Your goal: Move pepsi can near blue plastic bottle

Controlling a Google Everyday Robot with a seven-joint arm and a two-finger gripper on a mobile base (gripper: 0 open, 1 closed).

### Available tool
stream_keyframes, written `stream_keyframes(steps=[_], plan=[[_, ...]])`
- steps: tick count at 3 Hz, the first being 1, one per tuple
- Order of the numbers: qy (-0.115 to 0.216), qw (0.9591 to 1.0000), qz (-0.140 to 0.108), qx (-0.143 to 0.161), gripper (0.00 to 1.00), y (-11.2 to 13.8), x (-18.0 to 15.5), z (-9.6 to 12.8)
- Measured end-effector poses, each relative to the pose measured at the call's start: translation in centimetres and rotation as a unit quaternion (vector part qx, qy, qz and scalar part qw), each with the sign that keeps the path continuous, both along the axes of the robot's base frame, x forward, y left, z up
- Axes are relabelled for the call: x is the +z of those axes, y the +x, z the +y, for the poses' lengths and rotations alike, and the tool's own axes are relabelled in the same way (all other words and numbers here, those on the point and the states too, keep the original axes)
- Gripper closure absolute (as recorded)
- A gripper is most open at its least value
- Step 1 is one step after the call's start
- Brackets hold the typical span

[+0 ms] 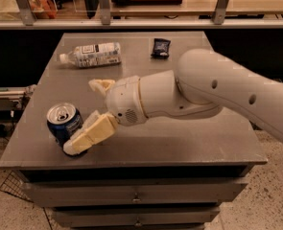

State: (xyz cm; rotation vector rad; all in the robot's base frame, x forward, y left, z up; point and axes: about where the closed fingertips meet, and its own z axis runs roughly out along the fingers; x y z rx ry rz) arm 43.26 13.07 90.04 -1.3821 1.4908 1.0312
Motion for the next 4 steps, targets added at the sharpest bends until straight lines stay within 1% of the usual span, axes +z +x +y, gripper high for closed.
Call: stream_keyframes(steps=[1, 2, 3, 4], plan=[[0.013, 0.9998, 0.005, -0.012, 0.0, 0.6, -1.2, 0.7], [0.027, 0.9993, 0.012, -0.023, 0.0, 0.7, -2.4, 0.6], [0.052, 0.998, 0.011, -0.035, 0.0, 0.2, -2.5, 0.1], [0.072, 0.9969, 0.001, -0.032, 0.0, -0.4, -1.6, 0.4]])
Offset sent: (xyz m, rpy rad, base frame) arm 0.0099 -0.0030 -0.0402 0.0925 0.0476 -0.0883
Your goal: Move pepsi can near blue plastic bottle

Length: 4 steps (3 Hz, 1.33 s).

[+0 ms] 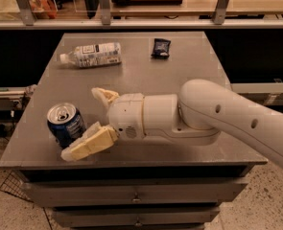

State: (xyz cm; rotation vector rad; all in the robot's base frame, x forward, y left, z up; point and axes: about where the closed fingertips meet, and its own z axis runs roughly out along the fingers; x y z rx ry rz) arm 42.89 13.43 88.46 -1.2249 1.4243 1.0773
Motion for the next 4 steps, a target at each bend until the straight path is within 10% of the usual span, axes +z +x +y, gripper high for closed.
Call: stream_keyframes(steps=[1, 4], plan=[[0.016, 0.9998, -0.009, 0.005, 0.0, -0.7, 1.0, 0.4], [0.002, 0.9992, 0.013, 0.038, 0.65, -2.9, 0.5, 3.6]])
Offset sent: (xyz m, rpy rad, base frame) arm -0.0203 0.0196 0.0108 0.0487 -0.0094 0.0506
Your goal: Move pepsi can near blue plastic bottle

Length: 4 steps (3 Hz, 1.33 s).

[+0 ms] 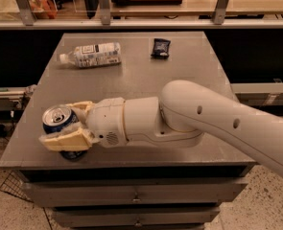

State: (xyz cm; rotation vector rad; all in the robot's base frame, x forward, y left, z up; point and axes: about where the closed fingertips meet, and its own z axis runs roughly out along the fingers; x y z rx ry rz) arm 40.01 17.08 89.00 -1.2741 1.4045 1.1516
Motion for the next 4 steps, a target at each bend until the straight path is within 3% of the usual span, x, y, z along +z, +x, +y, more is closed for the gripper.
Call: stream_keyframes(steps=[1, 2, 3, 4], plan=[[-0.001, 0.9995, 0.001, -0.031, 0.88, 1.4, 0.4, -1.8], [-0.018, 0.9964, -0.029, -0.077, 1.0, 4.9, 2.7, -6.7], [-0.056, 0.9881, -0.068, -0.126, 1.0, 9.1, 7.6, -13.6], [-0.06, 0.9768, -0.093, -0.183, 1.0, 12.1, 11.3, -19.1]])
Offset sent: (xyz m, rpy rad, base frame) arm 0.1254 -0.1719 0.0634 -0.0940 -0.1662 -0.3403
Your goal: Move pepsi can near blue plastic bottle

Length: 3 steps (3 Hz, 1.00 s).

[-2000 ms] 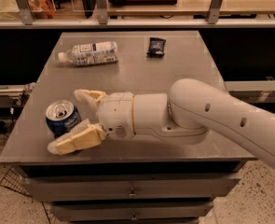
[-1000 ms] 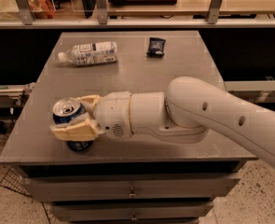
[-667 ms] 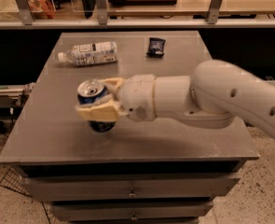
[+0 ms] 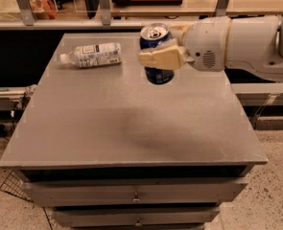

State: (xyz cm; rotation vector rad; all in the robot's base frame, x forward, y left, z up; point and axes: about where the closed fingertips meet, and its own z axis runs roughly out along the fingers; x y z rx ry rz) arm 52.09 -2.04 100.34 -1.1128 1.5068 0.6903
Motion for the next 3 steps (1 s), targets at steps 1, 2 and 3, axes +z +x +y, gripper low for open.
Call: stream_keyframes(steps=[1, 2, 3], plan=[[0.014, 0.9999, 0.005, 0.0, 1.0, 0.6, -0.5, 0.8], [0.039, 0.9992, 0.01, -0.002, 1.0, 3.9, -1.6, 2.7], [0.074, 0.997, 0.023, -0.011, 1.0, 10.2, -4.3, 6.0]])
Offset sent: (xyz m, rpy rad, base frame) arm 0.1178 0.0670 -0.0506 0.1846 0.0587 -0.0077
